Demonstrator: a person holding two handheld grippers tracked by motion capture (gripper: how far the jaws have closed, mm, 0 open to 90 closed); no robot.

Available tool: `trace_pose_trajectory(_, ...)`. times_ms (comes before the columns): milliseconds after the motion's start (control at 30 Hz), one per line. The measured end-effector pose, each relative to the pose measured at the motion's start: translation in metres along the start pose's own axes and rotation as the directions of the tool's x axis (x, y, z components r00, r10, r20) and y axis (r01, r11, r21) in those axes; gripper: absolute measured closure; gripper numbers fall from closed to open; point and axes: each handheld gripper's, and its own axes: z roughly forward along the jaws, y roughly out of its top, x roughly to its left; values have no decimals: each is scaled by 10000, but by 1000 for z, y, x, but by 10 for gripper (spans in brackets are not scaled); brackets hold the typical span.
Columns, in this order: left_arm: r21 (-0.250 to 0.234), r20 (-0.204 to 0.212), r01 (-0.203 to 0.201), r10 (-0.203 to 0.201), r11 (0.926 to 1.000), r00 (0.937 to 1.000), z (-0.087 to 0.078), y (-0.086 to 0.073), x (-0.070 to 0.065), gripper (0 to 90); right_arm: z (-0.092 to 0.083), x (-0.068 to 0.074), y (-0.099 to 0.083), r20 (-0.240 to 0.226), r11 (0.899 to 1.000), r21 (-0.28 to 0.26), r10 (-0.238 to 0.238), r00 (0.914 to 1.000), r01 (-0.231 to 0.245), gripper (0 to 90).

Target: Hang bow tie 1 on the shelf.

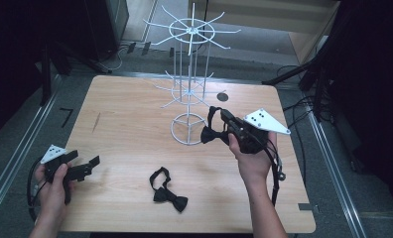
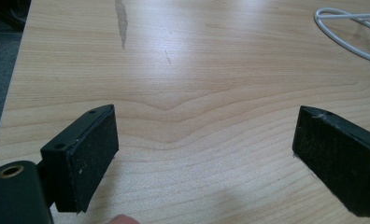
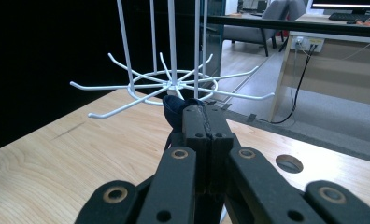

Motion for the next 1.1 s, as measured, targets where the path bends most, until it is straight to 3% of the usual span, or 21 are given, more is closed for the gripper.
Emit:
trace_pose_trajectory(400,-5,0,-1,1,10000,10000,0,0,0,77,9,-2,5,-131,9999,32,114,9998,-113,900)
trace_pose_trajectory(1100,13,35,12,-12,10000,10000,0,0,0,77,33,-16,-12,-226,9948,761,699,9973,-680,900)
